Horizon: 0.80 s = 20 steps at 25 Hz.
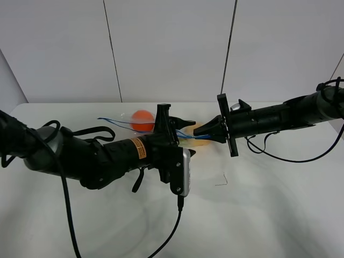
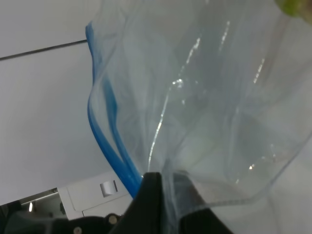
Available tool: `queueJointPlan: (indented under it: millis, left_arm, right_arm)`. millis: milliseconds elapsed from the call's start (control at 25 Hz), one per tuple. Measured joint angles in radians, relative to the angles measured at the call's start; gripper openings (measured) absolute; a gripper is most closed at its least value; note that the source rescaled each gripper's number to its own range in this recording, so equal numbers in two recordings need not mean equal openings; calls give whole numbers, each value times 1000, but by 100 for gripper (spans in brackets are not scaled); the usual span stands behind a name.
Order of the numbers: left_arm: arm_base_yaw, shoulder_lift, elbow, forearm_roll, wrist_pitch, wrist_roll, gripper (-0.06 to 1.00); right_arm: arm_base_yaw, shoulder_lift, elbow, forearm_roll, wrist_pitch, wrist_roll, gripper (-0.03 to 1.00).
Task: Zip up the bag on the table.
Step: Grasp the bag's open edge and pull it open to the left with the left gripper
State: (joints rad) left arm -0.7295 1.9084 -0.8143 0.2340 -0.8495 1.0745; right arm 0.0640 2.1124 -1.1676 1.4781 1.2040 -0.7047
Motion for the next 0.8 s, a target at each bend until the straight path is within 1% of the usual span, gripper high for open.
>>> queueJointPlan:
  millis: [200,280,320,520,720,800]
  left_arm:
    - [4,50,-36,0,-4,-2,98]
    - [13,55,-37,0,1,-2,93]
    - [14,55,-38,0,1,-2,90]
    - [32,58,-39,-10,1,-2,64]
    - [32,58,-39,-12,1,-2,43]
    - [32,58,-39,-12,1,-2,31]
  right_arm:
    - [0,0,0,0,0,0,0]
    - [0,0,0,-1,0,0,0]
    - [0,0,0,-1,0,0,0]
    - [0,0,0,-5,0,0,0]
    - [0,0,0,-5,0,0,0]
    - [0,0,0,-5,0,0,0]
